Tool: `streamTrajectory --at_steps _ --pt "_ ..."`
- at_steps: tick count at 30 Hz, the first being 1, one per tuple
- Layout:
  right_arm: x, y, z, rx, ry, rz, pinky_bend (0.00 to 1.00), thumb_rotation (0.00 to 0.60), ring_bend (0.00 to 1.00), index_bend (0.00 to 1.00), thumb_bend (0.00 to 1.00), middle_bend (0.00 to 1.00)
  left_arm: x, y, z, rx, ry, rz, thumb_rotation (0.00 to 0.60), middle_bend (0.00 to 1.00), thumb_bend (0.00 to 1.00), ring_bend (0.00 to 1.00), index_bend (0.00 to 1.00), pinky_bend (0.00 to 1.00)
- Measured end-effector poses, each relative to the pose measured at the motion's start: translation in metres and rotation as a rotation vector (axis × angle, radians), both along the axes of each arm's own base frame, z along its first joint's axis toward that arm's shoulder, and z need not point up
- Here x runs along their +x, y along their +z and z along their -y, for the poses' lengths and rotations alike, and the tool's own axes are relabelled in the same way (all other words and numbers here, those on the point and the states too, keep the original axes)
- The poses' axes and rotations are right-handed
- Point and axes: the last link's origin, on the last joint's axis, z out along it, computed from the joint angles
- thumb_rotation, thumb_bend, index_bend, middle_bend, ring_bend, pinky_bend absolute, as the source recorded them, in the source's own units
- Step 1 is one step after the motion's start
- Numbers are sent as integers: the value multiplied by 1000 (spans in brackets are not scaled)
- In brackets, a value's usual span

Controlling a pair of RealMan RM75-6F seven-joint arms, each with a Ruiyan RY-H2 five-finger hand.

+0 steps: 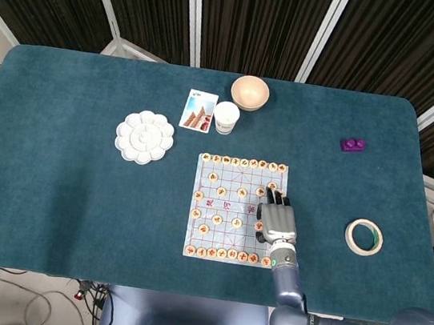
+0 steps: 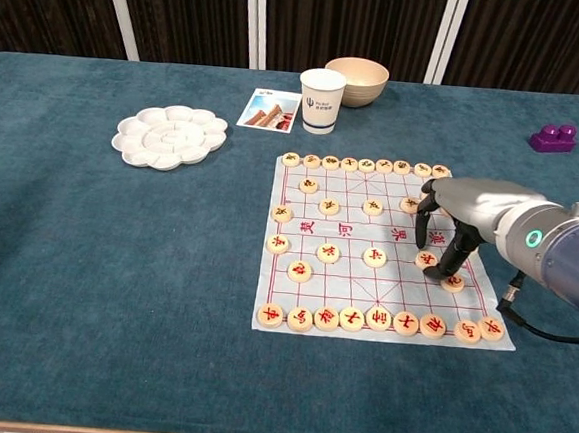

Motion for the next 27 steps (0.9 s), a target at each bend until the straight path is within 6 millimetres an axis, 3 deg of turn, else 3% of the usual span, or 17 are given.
streamTrajectory --at_steps 27 --pt "-1 -5 4 3 -18 -10 137 600 25 510 354 0 0 -1 0 -1 -2 -3 600 0 0 0 180 0"
